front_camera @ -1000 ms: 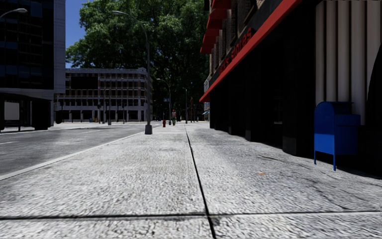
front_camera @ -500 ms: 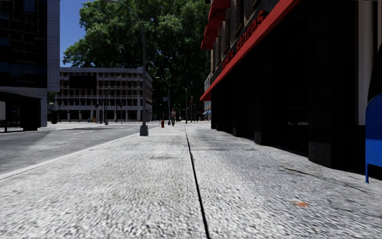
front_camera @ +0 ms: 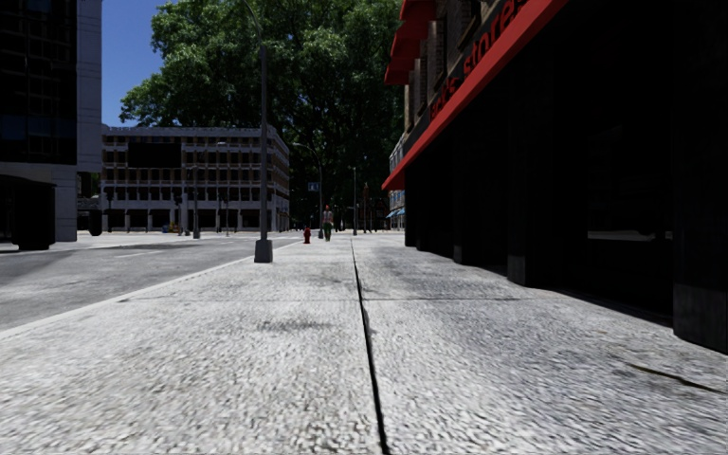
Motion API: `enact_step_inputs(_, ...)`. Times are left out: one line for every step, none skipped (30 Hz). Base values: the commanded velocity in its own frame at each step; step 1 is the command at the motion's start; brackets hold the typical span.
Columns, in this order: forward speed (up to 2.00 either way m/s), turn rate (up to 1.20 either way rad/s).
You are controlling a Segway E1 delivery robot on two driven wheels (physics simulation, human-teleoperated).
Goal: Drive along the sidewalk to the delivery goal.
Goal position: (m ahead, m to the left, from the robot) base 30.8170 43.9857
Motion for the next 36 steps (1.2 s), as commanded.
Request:
enact_step_inputs(2.00,0.00)
enact_step_inputs(2.00,0.00)
enact_step_inputs(2.00,0.00)
enact_step_inputs(2.00,0.00)
enact_step_inputs(2.00,0.00)
enact_step_inputs(2.00,0.00)
enact_step_inputs(2.00,0.00)
enact_step_inputs(2.00,0.00)
enact_step_inputs(2.00,0.00)
enact_step_inputs(2.00,0.00)
enact_step_inputs(2.00,0.00)
enact_step_inputs(2.00,0.00)
enact_step_inputs(2.00,-0.23)
enact_step_inputs(2.00,-0.31)
enact_step_inputs(2.00,-0.31)
enact_step_inputs(2.00,-0.33)
enact_step_inputs(2.00,-0.34)
enact_step_inputs(2.00,-0.34)
enact_step_inputs(2.00,-0.33)
enact_step_inputs(2.00,-0.31)
enact_step_inputs(2.00,-0.31)
enact_step_inputs(2.00,0.00)
enact_step_inputs(2.00,0.00)
enact_step_inputs(2.00,0.00)
enact_step_inputs(2.00,0.00)
enact_step_inputs(2.00,0.00)
enact_step_inputs(2.00,0.00)
enact_step_inputs(2.00,0.00)
enact_step_inputs(2.00,0.00)
enact_step_inputs(2.00,0.00)
enact_step_inputs(2.00,0.00)
enact_step_inputs(2.00,0.00)
enact_step_inputs(2.00,0.00)
enact_step_inputs(2.00,0.00)
enact_step_inputs(2.00,0.00)
enact_step_inputs(2.00,0.00)
